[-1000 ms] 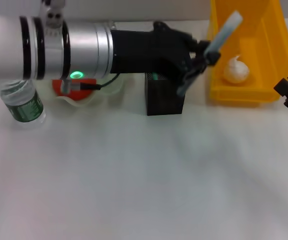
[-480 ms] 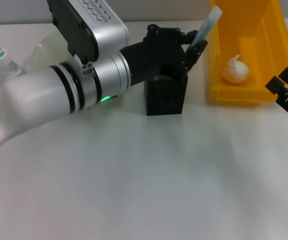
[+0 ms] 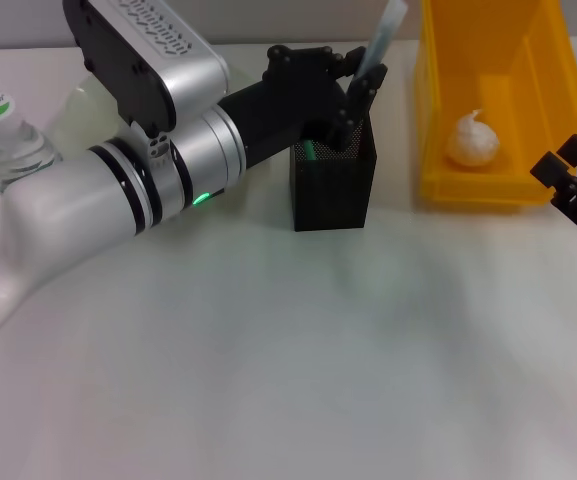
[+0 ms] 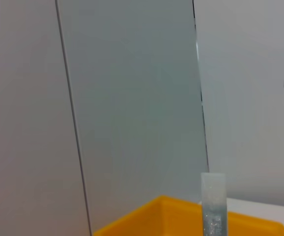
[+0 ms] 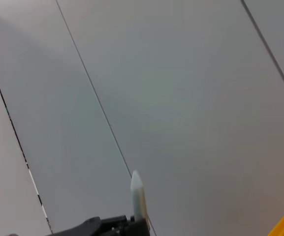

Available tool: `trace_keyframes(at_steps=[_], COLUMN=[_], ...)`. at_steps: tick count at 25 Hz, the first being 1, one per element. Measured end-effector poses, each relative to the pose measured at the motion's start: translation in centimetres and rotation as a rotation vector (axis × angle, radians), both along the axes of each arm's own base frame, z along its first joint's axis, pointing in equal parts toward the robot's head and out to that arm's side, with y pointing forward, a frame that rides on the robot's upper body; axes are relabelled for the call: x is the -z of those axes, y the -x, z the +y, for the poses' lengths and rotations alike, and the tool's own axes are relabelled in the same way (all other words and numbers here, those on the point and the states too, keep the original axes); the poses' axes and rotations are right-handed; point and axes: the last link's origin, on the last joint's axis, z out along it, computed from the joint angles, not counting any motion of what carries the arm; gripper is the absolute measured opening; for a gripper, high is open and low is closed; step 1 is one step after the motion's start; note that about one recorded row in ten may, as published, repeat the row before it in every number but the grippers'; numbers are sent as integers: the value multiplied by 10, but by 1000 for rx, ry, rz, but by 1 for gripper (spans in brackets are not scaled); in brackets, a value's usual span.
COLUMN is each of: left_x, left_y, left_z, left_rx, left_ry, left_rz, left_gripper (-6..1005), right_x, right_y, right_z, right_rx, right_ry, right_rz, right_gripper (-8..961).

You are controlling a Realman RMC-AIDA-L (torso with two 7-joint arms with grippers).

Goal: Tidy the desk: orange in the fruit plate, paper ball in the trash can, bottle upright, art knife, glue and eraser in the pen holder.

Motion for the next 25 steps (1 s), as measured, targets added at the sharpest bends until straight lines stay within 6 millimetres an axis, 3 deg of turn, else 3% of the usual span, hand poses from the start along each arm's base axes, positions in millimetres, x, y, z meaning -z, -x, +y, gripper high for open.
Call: trace_keyframes(at_steps=[6, 21, 25], left_x=[10, 18, 14], left_y=[13, 24, 19], left_z=[6, 11, 6], left_rx=[-32, -73, -30], left_ry=[24, 53, 84], left_rz=[37, 50, 1], left_gripper=[196, 236, 320], right_x=[0, 3, 3], right_y=[2, 4, 4], right_z=[3, 2, 2], right_rx=[-9, -18, -18], right_ry=[2, 18, 18], right_rz=[-1, -6, -6], right_gripper=[641, 640, 640])
